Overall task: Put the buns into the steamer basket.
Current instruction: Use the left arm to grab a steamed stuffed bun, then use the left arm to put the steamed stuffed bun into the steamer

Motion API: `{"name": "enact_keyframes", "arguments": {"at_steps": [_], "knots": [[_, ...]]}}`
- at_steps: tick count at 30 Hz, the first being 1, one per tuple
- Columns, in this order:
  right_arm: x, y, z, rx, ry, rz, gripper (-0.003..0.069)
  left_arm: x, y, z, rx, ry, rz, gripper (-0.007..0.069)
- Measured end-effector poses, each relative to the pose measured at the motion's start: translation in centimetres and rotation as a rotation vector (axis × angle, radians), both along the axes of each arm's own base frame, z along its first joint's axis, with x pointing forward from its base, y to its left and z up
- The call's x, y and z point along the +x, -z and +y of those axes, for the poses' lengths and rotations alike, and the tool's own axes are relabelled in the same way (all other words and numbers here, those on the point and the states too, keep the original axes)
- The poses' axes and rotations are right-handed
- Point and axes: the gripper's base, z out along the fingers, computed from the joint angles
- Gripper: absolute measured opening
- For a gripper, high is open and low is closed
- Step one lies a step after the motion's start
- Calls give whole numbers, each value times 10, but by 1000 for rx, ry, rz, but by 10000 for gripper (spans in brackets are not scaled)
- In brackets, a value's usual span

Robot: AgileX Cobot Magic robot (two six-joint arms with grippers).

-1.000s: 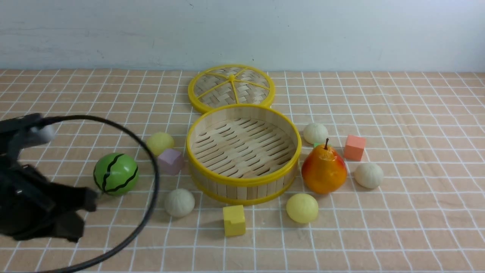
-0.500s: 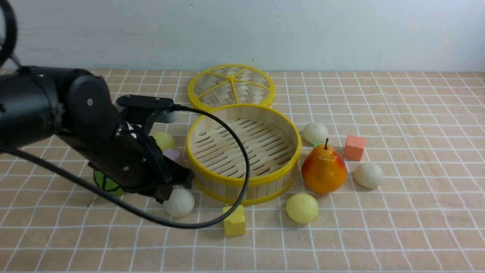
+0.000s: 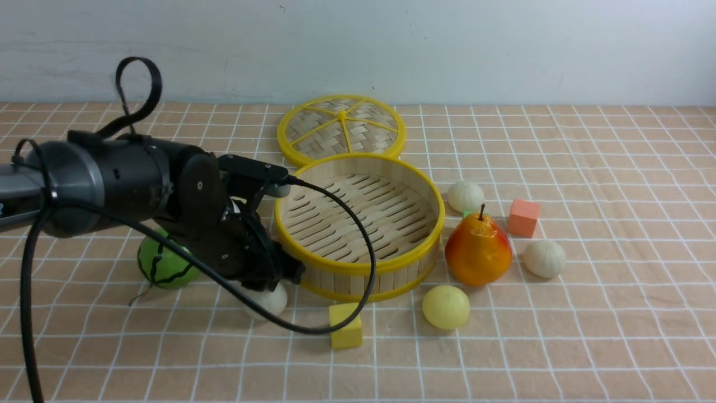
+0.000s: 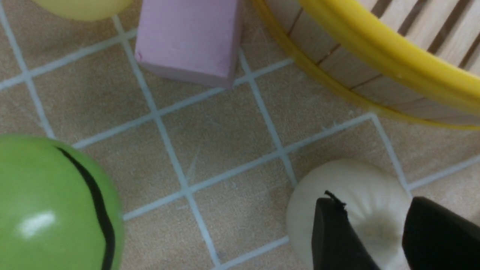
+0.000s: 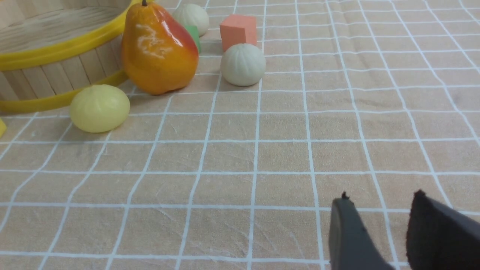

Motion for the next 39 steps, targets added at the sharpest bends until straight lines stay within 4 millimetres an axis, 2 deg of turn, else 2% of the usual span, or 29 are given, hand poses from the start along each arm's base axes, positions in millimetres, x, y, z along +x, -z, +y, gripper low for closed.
{"name": "enact_keyframes", "arguments": {"at_steps": [8, 11, 14, 15, 17, 18, 19, 21, 22, 23, 24, 26, 28, 30, 33, 35, 36, 37, 39], "knots": [[0, 0, 0, 0, 0, 0, 241, 3, 9, -1, 3, -1, 5, 187], [0, 0, 0, 0, 0, 0, 241, 3, 9, -1, 4, -1, 6, 75], [0, 0, 0, 0, 0, 0, 241, 2, 6, -1, 5, 0, 12, -7], [0, 0, 0, 0, 0, 0, 241, 0, 2, 0, 6, 1, 15, -13], [0, 0, 0, 2, 1, 0, 241, -2, -15, 1, -4, 1, 3, -13], [0, 0, 0, 3, 1, 0, 241, -5, -30, 0, -17, 2, -12, -13], [0, 0, 0, 3, 1, 0, 241, -5, -33, -1, -22, 3, -20, -13], [0, 0, 0, 3, 1, 0, 241, -8, -73, -8, -78, 16, -104, -13], [0, 0, 0, 3, 1, 0, 241, -9, -86, -13, -100, 30, -138, -13], [0, 0, 0, 3, 1, 0, 241, -9, -86, -14, -99, 34, -138, -13], [0, 0, 0, 3, 1, 0, 241, -8, -103, -24, -125, 65, -191, -13], [0, 0, 0, 3, 1, 0, 241, -5, -107, -31, -132, 84, -210, -13], [0, 0, 0, 4, 1, 0, 241, 4, -104, -40, -136, 103, -221, -13], [0, 0, 0, 4, 1, 0, 241, 25, -81, -49, -125, 99, -200, -11], [0, 0, 0, 4, 1, 0, 241, 41, -57, -54, -101, 94, -162, 9], [0, 0, 0, 4, 1, 0, 241, 55, -33, -58, -74, 97, -129, 59], [0, 0, 0, 4, 1, 0, 241, 55, -31, -59, -73, 97, -127, 66], [0, 0, 0, 4, 1, 0, 241, 60, -23, -61, -66, 97, -113, 107], [0, 0, 0, 4, 1, 0, 241, 65, -20, -63, -62, 99, -108, 204]]}}
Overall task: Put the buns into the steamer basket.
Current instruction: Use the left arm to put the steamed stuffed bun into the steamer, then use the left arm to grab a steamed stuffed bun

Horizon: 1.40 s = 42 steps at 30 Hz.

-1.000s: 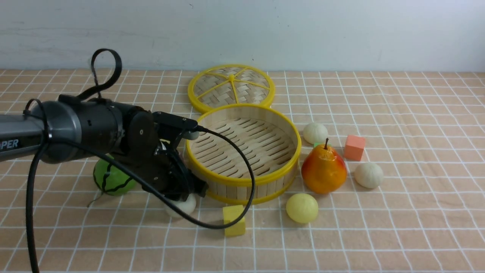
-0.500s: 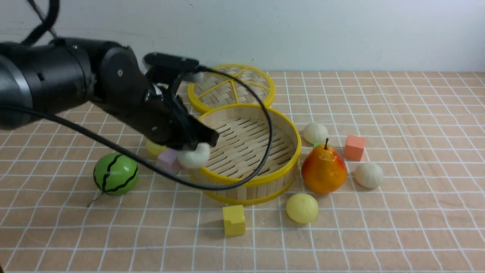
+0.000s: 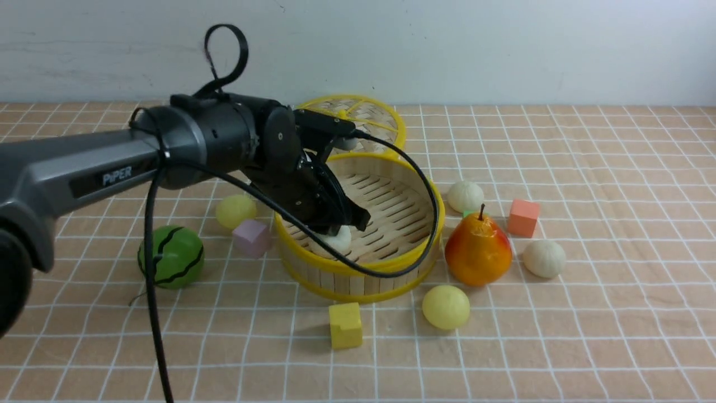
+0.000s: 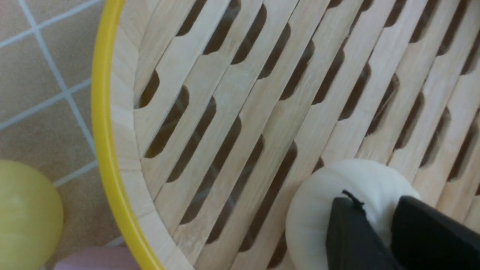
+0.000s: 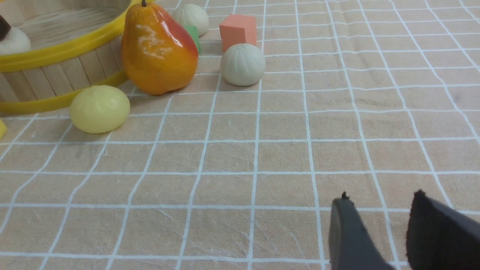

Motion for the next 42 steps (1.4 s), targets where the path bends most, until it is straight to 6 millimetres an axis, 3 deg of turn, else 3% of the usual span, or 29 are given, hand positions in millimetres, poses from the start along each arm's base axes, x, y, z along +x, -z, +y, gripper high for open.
{"name": "enact_keyframes", "arguments": {"at_steps": [4, 6, 9, 11, 12, 15, 19, 22, 28, 38, 42], "knots": [[0, 0, 0, 0, 0, 0, 241, -2, -22, 1, 7, 8, -1, 384], [0, 0, 0, 0, 0, 0, 241, -7, -36, 5, 21, 1, 13, 421], [0, 0, 0, 0, 0, 0, 241, -12, -64, 25, 35, -54, -1, 417], [0, 0, 0, 0, 0, 0, 241, -9, -72, 41, 37, -104, -3, 380], [0, 0, 0, 0, 0, 0, 241, -4, -73, 58, 40, -155, 6, 336], [0, 0, 0, 0, 0, 0, 241, 12, -60, 92, 61, -240, 28, 243], [0, 0, 0, 0, 0, 0, 241, 31, -31, 111, 87, -254, 28, 211], [0, 0, 0, 0, 0, 0, 241, 40, -17, 112, 100, -227, -2, 246], [0, 0, 0, 0, 0, 0, 241, 51, -7, 110, 84, -218, -67, 302], [0, 0, 0, 0, 0, 0, 241, 62, 29, 108, 110, -204, -62, 307], [0, 0, 0, 0, 0, 0, 241, 64, 33, 109, 122, -198, -74, 300]]}}
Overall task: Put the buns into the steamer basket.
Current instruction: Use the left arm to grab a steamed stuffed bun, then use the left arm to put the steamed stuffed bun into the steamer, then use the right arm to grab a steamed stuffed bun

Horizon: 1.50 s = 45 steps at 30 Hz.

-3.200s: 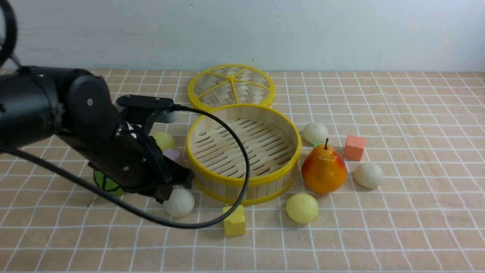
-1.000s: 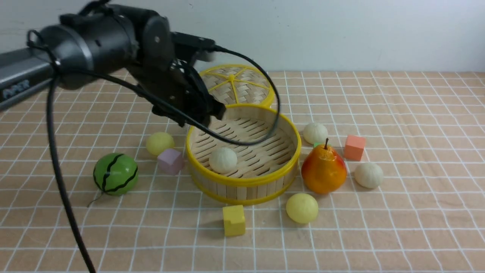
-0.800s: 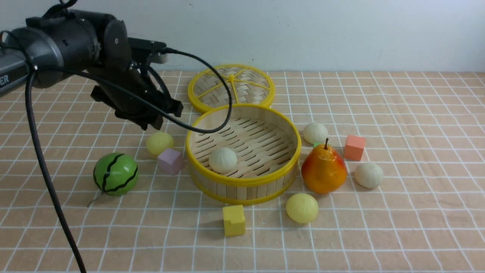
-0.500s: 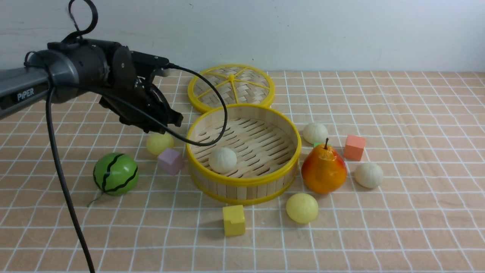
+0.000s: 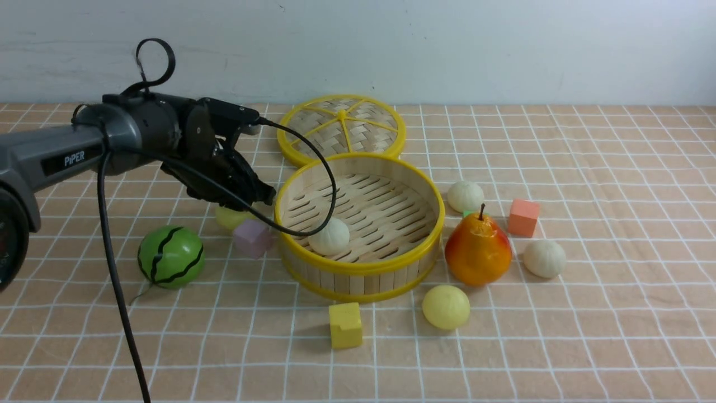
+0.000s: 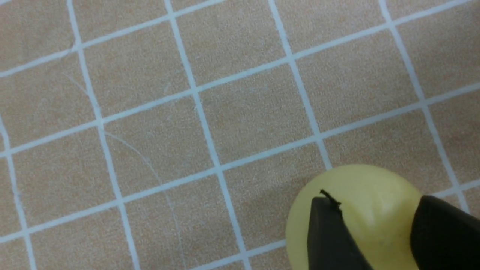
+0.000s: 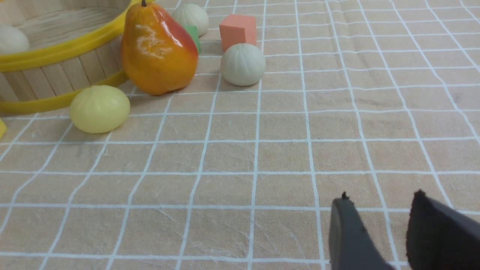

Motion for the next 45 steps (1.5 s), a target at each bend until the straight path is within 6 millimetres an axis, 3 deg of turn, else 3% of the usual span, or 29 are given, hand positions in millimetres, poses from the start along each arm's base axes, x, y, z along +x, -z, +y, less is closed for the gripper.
{"name": "enact_keyframes", "arguments": {"at_steps": [4, 5, 6, 7, 8, 11, 13, 16, 17, 20, 25, 26, 30, 34, 39, 40, 42, 43, 45], "knots": [[0, 0, 0, 0, 0, 0, 241, 0, 0, 1, 9, 0, -2, 251], [0, 0, 0, 0, 0, 0, 241, 0, 0, 1, 11, 0, -2, 182], [0, 0, 0, 0, 0, 0, 241, 0, 0, 1, 12, 1, -1, 172], [0, 0, 0, 0, 0, 0, 241, 0, 0, 1, 14, 1, 5, 69], [0, 0, 0, 0, 0, 0, 241, -1, -1, 1, 15, 0, 7, 29], [0, 0, 0, 0, 0, 0, 241, -4, -11, 2, 15, -1, 6, -13], [0, 0, 0, 0, 0, 0, 241, -8, -25, 1, 13, 0, -6, -13], [0, 0, 0, 0, 0, 0, 241, -21, -73, -5, -19, 13, -98, -13], [0, 0, 0, 0, 0, 0, 241, -28, -91, -11, -40, 25, -134, -13], [0, 0, 0, 0, 0, 0, 241, -44, -123, -33, -102, 81, -195, -13], [0, 0, 0, 0, 0, 0, 241, -52, -115, -67, -157, 180, -162, -13], [0, 0, 0, 1, 0, 0, 241, -50, -102, -78, -157, 212, -141, -13], [0, 0, 0, 1, 0, 0, 241, -39, -73, -87, -149, 226, -136, -10], [0, 0, 0, 1, 0, 0, 241, -29, -48, -89, -138, 219, -130, 28], [0, 0, 0, 1, 0, 0, 241, -27, -35, -90, -135, 212, -94, 185], [0, 0, 0, 1, 0, 0, 241, -28, -35, -90, -140, 205, -78, 254], [0, 0, 0, 1, 0, 0, 241, -30, -39, -90, -145, 199, -62, 332], [0, 0, 0, 1, 0, 0, 241, -33, -50, -89, -150, 195, -62, 398], [0, 0, 0, 1, 0, 0, 241, -41, -77, -86, -174, 184, -79, 442]]}}
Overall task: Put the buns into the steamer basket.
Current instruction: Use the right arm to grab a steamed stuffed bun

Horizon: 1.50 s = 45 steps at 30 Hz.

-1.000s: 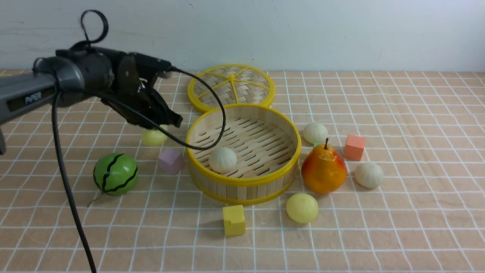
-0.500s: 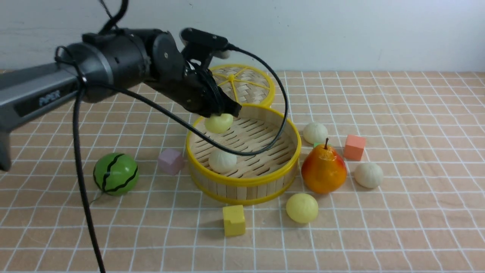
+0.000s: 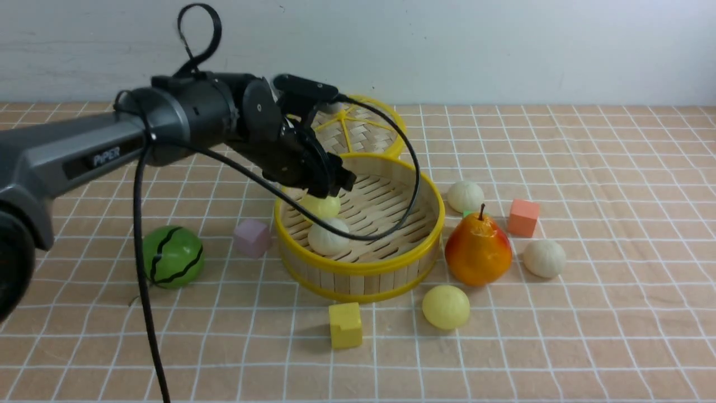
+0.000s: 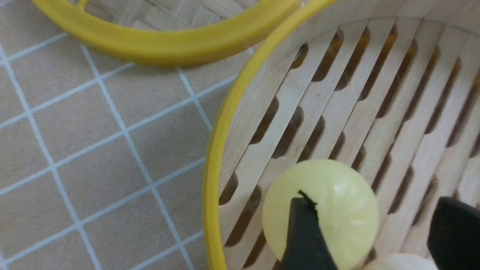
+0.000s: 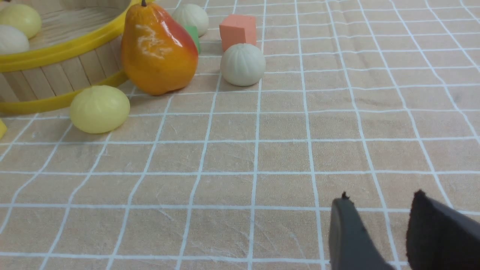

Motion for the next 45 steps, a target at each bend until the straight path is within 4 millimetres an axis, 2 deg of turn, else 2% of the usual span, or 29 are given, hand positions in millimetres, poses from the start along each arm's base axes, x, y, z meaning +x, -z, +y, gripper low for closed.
{"name": "enact_keyframes", "arguments": {"at_steps": [1, 2, 4, 5, 6, 7, 10, 11, 12, 13, 16, 17, 18, 19, 23, 26, 27, 28, 29, 31, 35, 39, 45], "knots": [[0, 0, 0, 0, 0, 0, 241, -1, -4, 0, -3, 0, -8, 442], [0, 0, 0, 0, 0, 0, 241, -7, -18, 2, -21, -11, -11, 442], [0, 0, 0, 0, 0, 0, 241, -40, -85, 14, -90, -41, -47, 358], [0, 0, 0, 0, 0, 0, 241, -43, -89, 15, -94, -41, -51, 348], [0, 0, 0, 0, 0, 0, 241, -64, -117, 23, -118, -44, -79, 264], [0, 0, 0, 0, 0, 0, 241, -84, -137, 31, -133, -44, -109, 195], [0, 0, 0, 0, 0, 0, 241, -129, -162, 49, -157, -42, -164, 13], [0, 0, 0, 0, 0, 0, 241, -137, -163, 52, -160, -43, -170, 5], [0, 0, 0, 0, 0, 0, 241, -165, -167, 64, -177, -47, -210, -13], [0, 0, 0, 0, 0, 0, 241, -184, -171, 71, -194, -50, -244, -13], [0, 0, 0, 0, 0, 0, 241, -227, -156, 89, -237, -77, -289, -13], [0, 0, 0, 0, 0, 0, 241, -251, -145, 99, -265, -93, -316, -13], [0, 0, 0, 0, 0, 0, 241, -255, -143, 101, -273, -96, -328, -13], [0, 0, 0, 0, 0, 0, 241, -278, -128, 111, -301, -110, -358, -13], [0, 0, 0, 0, 0, 0, 241, -338, -76, 137, -427, -148, -517, -13], [0, 0, 0, 0, 0, 0, 241, -358, -51, 146, -486, -162, -581, -13], [0, 0, 0, 0, 0, 0, 241, -370, -30, 151, -525, -172, -607, -13], [0, 0, 0, 0, 0, 0, 241, -375, -20, 153, -545, -177, -616, -13], [0, 0, 0, 0, 0, 0, 241, -375, -21, 153, -547, -178, -616, -13], [0, 0, 0, 0, 0, 0, 241, -383, 0, 157, -588, -187, -656, -13], [0, 0, 0, 0, 0, 0, 241, -388, 16, 161, -628, -194, -727, -13], [0, 0, 0, 0, 0, 0, 241, -385, 41, 160, -603, -204, -680, -13], [0, 0, 0, 0, 0, 0, 241, -383, 62, 157, -553, -204, -579, -13]]}}
